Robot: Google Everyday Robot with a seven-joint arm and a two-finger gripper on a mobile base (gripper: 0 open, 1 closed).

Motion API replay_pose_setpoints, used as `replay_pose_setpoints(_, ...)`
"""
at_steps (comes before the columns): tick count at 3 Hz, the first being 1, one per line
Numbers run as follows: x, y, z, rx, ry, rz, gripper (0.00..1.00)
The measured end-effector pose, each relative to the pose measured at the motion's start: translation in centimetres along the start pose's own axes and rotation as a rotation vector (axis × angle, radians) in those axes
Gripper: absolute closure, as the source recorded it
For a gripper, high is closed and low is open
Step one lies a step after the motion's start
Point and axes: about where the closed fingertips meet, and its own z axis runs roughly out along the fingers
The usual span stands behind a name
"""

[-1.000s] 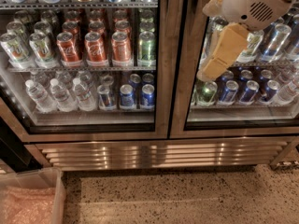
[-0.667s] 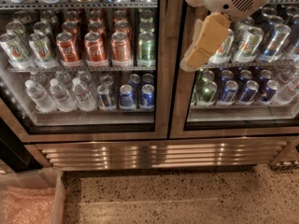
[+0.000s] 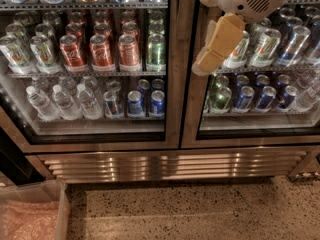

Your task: Open left fridge door

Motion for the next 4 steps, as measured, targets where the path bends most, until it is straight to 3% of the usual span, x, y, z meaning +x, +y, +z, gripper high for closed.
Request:
replay_pose_setpoints(1, -1.2, -4.0, 1.0, 0.048, -0.037, -0.016, 0.0)
replay_pose_setpoints(4, -2.8, -4.9, 2.8, 0.036, -0.069, -0.055, 0.0)
